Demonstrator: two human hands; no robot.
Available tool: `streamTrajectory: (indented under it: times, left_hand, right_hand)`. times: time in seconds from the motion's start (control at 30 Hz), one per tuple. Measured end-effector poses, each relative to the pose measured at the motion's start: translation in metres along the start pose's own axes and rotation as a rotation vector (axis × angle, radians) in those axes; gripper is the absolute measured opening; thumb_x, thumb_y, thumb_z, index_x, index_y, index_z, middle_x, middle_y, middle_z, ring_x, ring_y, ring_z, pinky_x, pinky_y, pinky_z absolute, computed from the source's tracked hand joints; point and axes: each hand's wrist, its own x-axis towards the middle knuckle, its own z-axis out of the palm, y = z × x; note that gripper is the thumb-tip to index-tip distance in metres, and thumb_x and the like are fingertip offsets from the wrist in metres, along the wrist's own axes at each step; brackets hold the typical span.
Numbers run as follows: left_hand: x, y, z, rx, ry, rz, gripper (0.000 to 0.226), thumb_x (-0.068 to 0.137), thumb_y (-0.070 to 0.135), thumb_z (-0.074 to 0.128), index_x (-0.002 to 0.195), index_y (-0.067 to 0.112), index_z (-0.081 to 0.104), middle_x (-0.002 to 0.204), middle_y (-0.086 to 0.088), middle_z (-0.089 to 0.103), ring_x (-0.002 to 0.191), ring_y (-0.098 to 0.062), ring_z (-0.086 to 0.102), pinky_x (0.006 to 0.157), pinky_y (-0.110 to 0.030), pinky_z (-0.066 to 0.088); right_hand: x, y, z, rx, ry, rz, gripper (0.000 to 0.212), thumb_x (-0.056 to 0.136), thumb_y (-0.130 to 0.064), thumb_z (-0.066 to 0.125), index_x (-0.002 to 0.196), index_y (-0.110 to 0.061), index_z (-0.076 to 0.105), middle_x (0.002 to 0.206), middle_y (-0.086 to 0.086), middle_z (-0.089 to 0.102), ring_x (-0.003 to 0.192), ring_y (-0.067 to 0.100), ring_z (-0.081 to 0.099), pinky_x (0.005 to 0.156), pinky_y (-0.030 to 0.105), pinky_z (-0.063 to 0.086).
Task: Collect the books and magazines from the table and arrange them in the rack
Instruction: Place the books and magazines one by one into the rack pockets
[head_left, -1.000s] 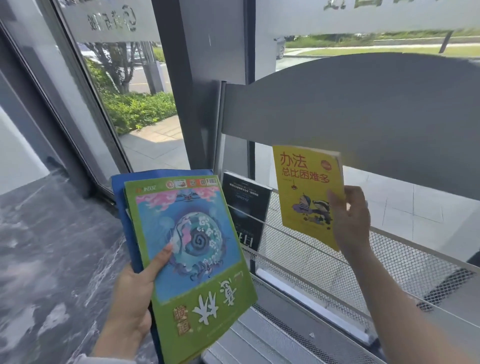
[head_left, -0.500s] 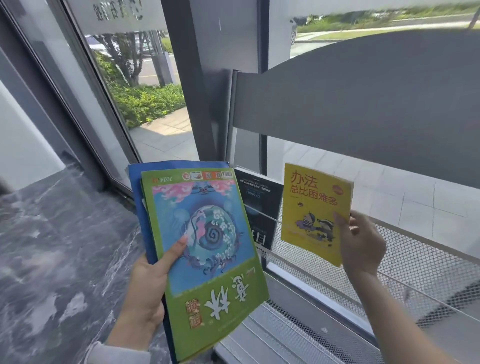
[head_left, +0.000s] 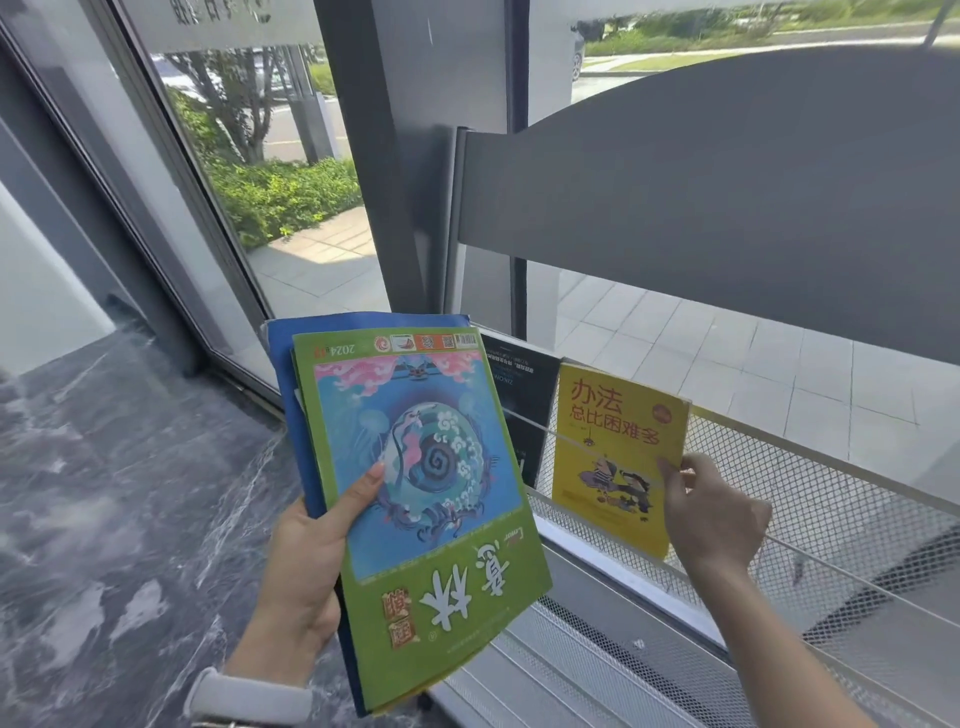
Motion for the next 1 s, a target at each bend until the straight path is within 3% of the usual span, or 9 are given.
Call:
streamTrajectory:
  times: [0.07, 0.17, 0.23, 0.37, 0.5, 0.6, 0.73, 0.9, 1.0]
  left_hand:
    - [-0.003, 0.001, -0.001, -0.006, -0.015, -0.006, 0.026, 0.050, 0.024, 0.077, 0.074, 0.015, 0.074, 0.075, -0.002, 0.076, 0.065, -0.018, 0.072, 0.048, -0.028, 0.055]
    - [-0.005, 0.002, -0.003, 0.002, -0.039, 0.001, 0.049, 0.028, 0.037, 0.087, 0.073, 0.021, 0.076, 0.078, -0.002, 0.077, 0.068, -0.019, 0.072, 0.050, -0.029, 0.056]
    - [-0.007, 0.002, -0.005, -0.016, -0.042, -0.002, 0.035, 0.038, 0.031, 0.082, 0.071, 0.021, 0.076, 0.077, -0.001, 0.077, 0.067, -0.018, 0.072, 0.049, -0.028, 0.055]
    - [-0.011, 0.003, -0.006, -0.013, -0.051, -0.007, 0.038, 0.039, 0.032, 0.083, 0.074, 0.020, 0.076, 0.079, -0.001, 0.077, 0.069, -0.019, 0.072, 0.050, -0.029, 0.056]
    - [-0.014, 0.001, -0.006, -0.010, -0.054, -0.030, 0.027, 0.060, 0.020, 0.070, 0.086, 0.013, 0.071, 0.080, -0.004, 0.077, 0.070, -0.020, 0.072, 0.051, -0.030, 0.057]
    - [-0.016, -0.001, -0.002, 0.006, -0.101, -0.049, 0.031, 0.054, 0.023, 0.074, 0.083, 0.012, 0.073, 0.088, -0.009, 0.076, 0.076, -0.025, 0.072, 0.057, -0.035, 0.059]
    - [-0.022, -0.003, 0.010, -0.036, -0.199, -0.146, 0.052, 0.049, 0.026, 0.081, 0.096, 0.007, 0.070, 0.099, -0.017, 0.073, 0.083, -0.032, 0.071, 0.065, -0.045, 0.059]
    - [-0.032, -0.010, 0.030, -0.081, -0.349, -0.233, 0.054, 0.042, 0.029, 0.087, 0.090, 0.008, 0.073, 0.088, -0.014, 0.075, 0.074, -0.029, 0.072, 0.055, -0.039, 0.058]
    - [-0.038, -0.017, 0.037, -0.069, -0.404, -0.285, 0.043, 0.045, 0.026, 0.084, 0.083, 0.008, 0.075, 0.083, -0.014, 0.076, 0.068, -0.027, 0.072, 0.050, -0.036, 0.057]
  right_hand:
    - [0.000, 0.000, -0.001, 0.017, -0.037, 0.005, 0.036, 0.098, -0.036, 0.049, 0.110, -0.006, 0.064, 0.089, 0.015, 0.077, 0.077, 0.032, 0.067, 0.093, 0.042, 0.040]
    - [0.004, 0.000, -0.006, 0.061, -0.132, 0.045, 0.033, 0.098, -0.036, 0.049, 0.103, -0.008, 0.066, 0.086, 0.014, 0.073, 0.072, 0.029, 0.061, 0.066, 0.032, 0.048]
    - [0.008, 0.001, -0.011, 0.016, -0.220, 0.067, 0.034, 0.099, -0.037, 0.046, 0.095, -0.009, 0.065, 0.084, 0.010, 0.069, 0.073, 0.025, 0.057, 0.061, 0.029, 0.044]
    - [0.011, 0.003, -0.021, -0.131, -0.319, 0.119, 0.046, 0.098, -0.047, 0.039, 0.093, -0.012, 0.067, 0.085, 0.004, 0.067, 0.083, 0.024, 0.059, 0.097, 0.039, 0.037]
    - [0.003, 0.000, -0.031, -0.105, -0.176, 0.130, 0.039, 0.098, -0.040, 0.045, 0.103, -0.008, 0.067, 0.098, 0.011, 0.072, 0.096, 0.028, 0.063, 0.101, 0.042, 0.034]
    - [-0.013, -0.015, -0.048, 0.232, -0.018, -0.006, 0.033, 0.090, -0.031, 0.061, 0.107, -0.003, 0.063, 0.093, 0.012, 0.069, 0.083, 0.024, 0.060, 0.084, 0.038, 0.048]
    - [-0.051, -0.054, -0.065, 0.690, -0.509, -0.015, 0.035, 0.081, -0.043, 0.065, 0.105, -0.019, 0.057, 0.092, -0.012, 0.061, 0.082, -0.001, 0.059, 0.060, 0.010, 0.047]
    - [-0.068, -0.043, -0.075, 0.909, -0.473, 0.166, 0.055, 0.048, -0.055, 0.086, 0.084, -0.022, 0.060, 0.103, 0.017, 0.070, 0.093, 0.037, 0.069, 0.077, 0.044, 0.060]
    - [-0.073, -0.028, -0.089, 0.963, -0.414, 0.258, 0.045, 0.055, -0.038, 0.089, 0.076, -0.016, 0.056, 0.100, 0.027, 0.069, 0.077, 0.036, 0.069, 0.062, 0.036, 0.060]
